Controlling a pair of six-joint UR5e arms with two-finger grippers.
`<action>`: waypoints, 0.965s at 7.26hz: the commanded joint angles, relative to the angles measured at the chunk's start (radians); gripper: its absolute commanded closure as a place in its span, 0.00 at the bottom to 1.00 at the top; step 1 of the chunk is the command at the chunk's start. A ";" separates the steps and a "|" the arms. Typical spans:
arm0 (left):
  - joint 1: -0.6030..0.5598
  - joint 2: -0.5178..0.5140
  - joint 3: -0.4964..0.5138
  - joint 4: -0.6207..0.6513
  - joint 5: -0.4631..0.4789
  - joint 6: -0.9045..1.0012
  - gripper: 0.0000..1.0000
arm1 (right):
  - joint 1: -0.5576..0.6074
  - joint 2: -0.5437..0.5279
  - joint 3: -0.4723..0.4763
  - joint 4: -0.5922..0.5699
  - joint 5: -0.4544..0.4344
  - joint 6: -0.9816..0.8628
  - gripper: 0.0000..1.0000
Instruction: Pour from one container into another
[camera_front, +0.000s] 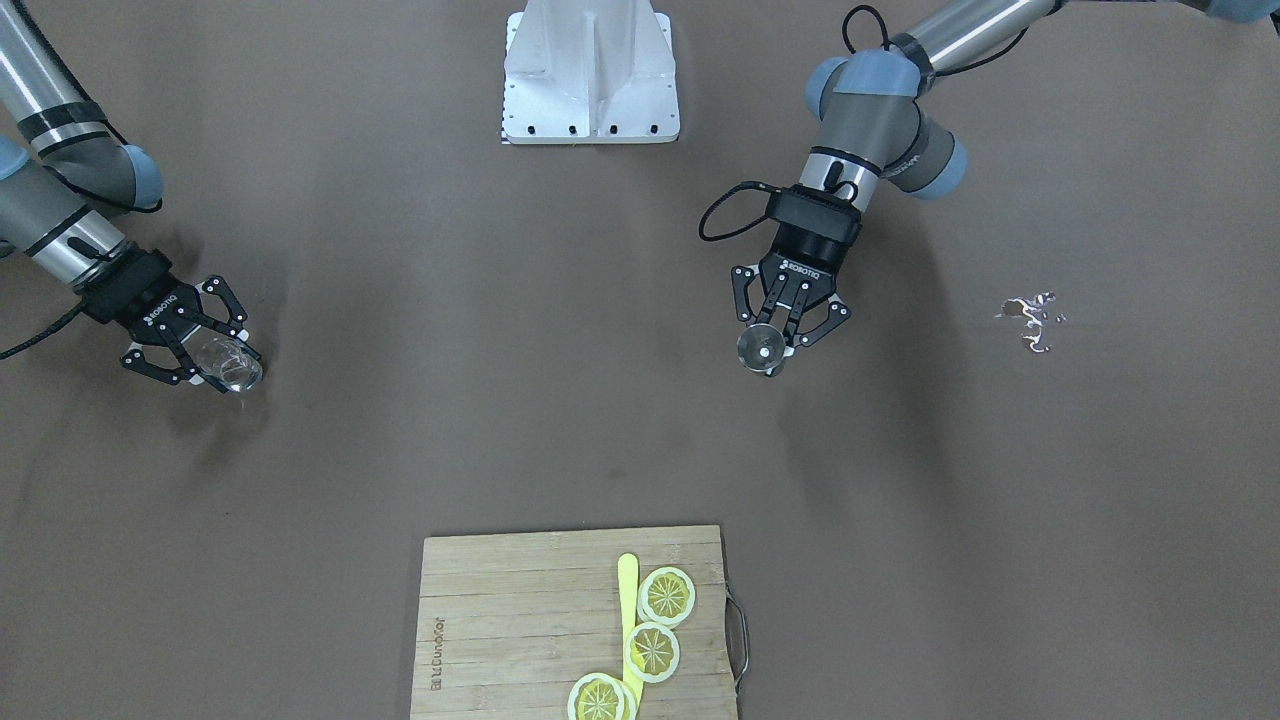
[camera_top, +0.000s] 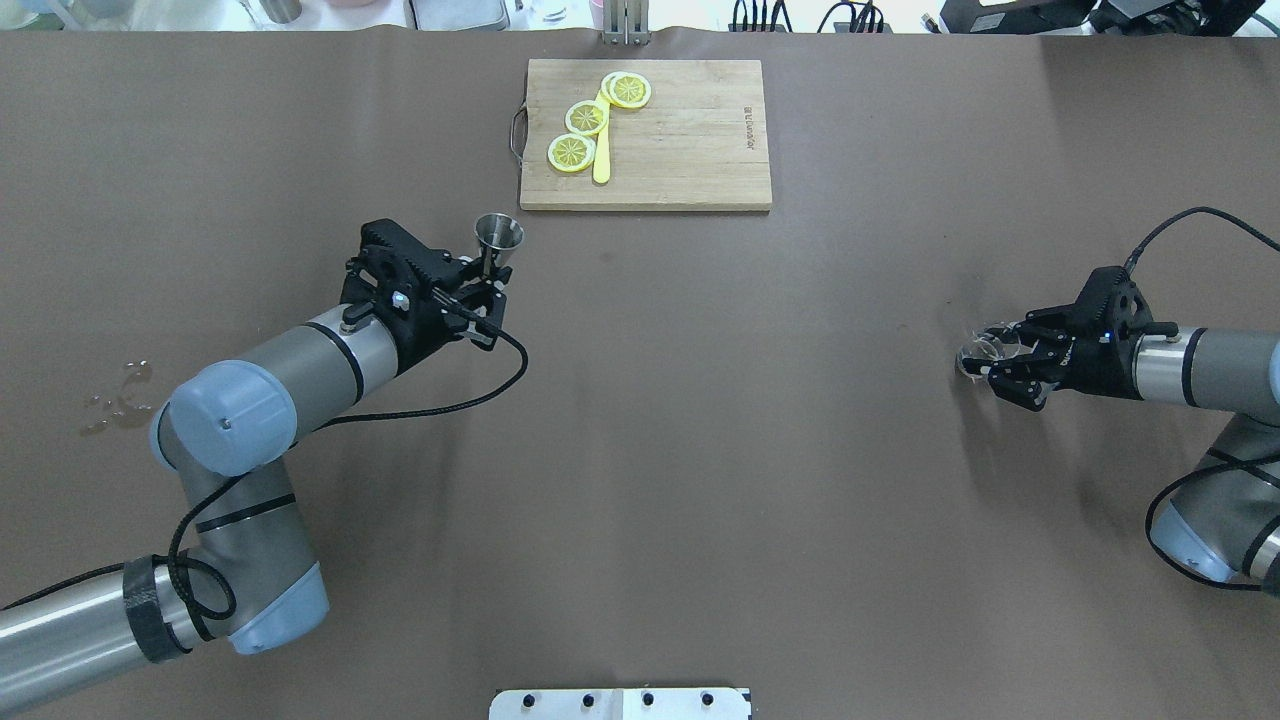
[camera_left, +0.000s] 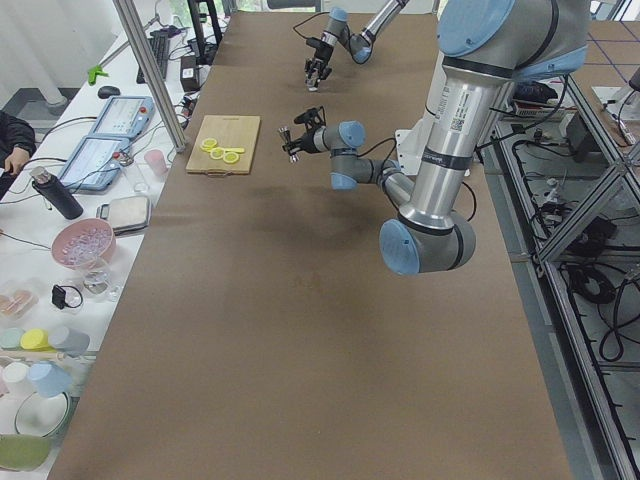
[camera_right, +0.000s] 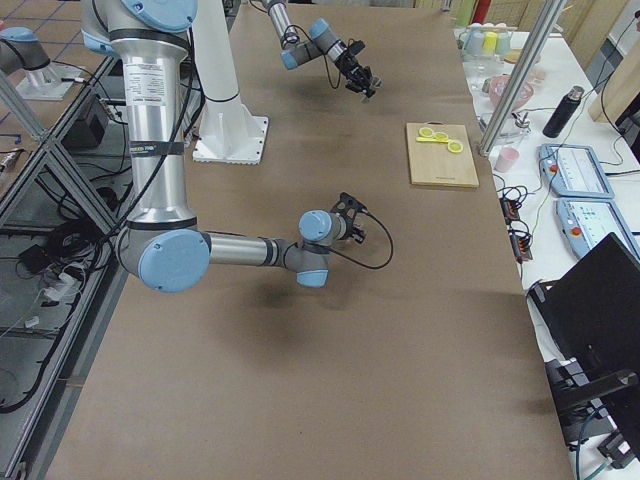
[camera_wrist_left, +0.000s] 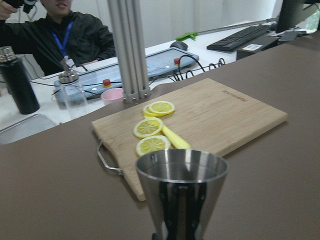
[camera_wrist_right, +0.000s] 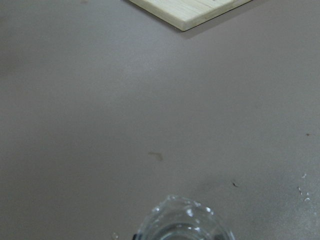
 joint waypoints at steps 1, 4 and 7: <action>0.042 -0.111 0.031 -0.003 -0.113 0.271 1.00 | 0.023 0.006 0.007 -0.008 0.053 -0.003 1.00; 0.040 -0.136 0.081 -0.056 -0.262 0.373 1.00 | 0.182 0.101 0.038 -0.193 0.263 -0.045 1.00; 0.040 -0.211 0.179 -0.171 -0.276 0.369 1.00 | 0.198 0.138 0.377 -0.835 0.280 -0.218 1.00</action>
